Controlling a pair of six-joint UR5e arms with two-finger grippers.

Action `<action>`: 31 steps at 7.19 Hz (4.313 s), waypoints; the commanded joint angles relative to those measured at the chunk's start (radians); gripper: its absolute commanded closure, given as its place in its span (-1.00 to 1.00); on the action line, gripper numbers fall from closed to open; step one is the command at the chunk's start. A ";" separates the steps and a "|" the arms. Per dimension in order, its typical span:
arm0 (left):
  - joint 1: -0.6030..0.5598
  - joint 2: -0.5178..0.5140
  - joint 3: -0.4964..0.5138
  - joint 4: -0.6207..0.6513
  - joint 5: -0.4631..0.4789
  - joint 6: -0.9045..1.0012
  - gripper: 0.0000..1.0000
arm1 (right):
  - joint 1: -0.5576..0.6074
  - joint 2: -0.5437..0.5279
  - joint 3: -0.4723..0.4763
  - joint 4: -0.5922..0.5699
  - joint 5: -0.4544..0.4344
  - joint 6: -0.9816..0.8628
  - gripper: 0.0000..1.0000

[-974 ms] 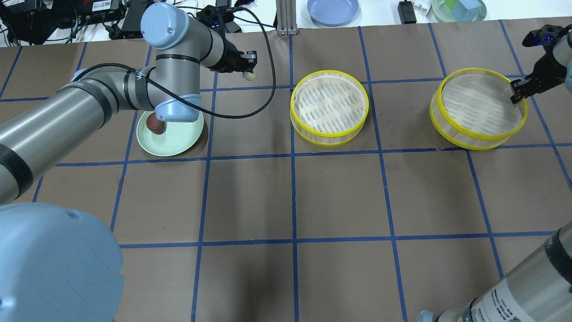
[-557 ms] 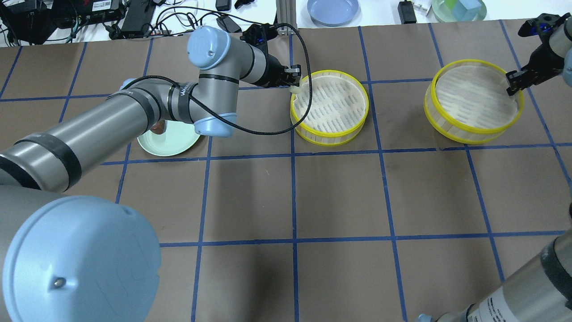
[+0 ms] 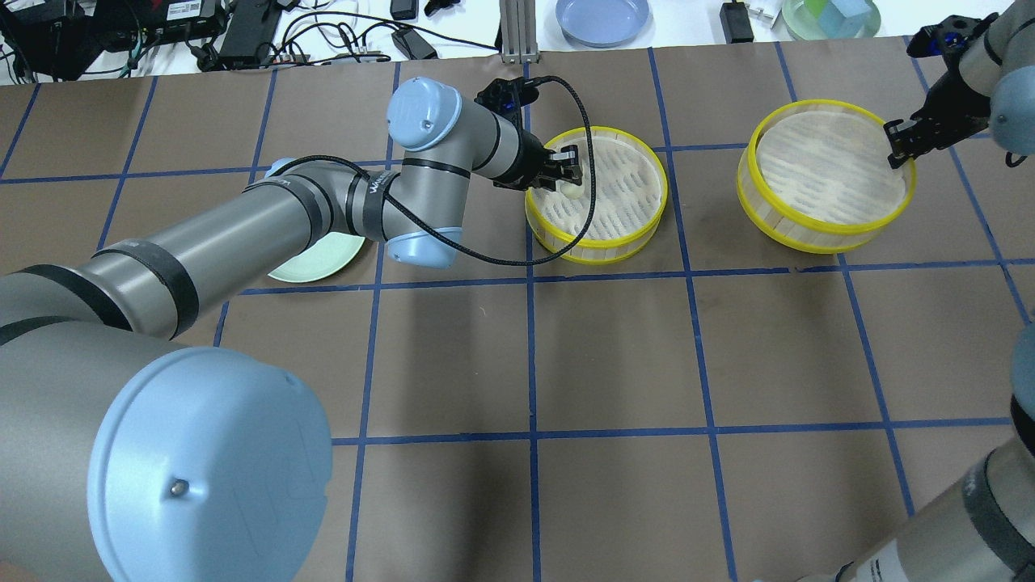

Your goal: Stack buns with steamer

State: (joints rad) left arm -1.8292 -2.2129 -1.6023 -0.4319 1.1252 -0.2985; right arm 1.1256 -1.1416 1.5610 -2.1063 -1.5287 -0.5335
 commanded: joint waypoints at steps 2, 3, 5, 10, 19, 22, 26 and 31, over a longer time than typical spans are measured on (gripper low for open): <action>-0.001 0.028 0.008 -0.007 0.005 0.015 -1.00 | 0.068 -0.030 0.001 0.008 -0.034 0.099 0.92; -0.001 0.028 0.024 -0.001 0.005 0.021 -1.00 | 0.074 -0.035 0.001 0.009 -0.036 0.116 0.92; -0.001 0.030 0.061 -0.005 0.008 0.031 -1.00 | 0.120 -0.050 0.002 0.014 -0.037 0.202 0.92; 0.299 0.156 0.055 -0.384 0.315 0.443 -1.00 | 0.396 -0.061 0.001 0.011 -0.064 0.609 0.91; 0.502 0.090 -0.031 -0.442 0.403 0.750 -1.00 | 0.484 0.005 -0.004 -0.008 -0.065 0.764 0.92; 0.502 0.068 -0.039 -0.446 0.404 0.743 -1.00 | 0.484 0.008 0.001 -0.006 -0.064 0.770 0.92; 0.502 0.065 -0.038 -0.442 0.406 0.749 1.00 | 0.484 0.020 0.001 -0.009 -0.067 0.767 0.88; 0.508 0.136 0.008 -0.432 0.401 0.734 1.00 | 0.482 0.040 0.001 -0.052 -0.067 0.768 0.81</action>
State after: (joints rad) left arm -1.3215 -2.1065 -1.6113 -0.8644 1.5271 0.4435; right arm 1.6079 -1.1057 1.5603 -2.1555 -1.5953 0.2342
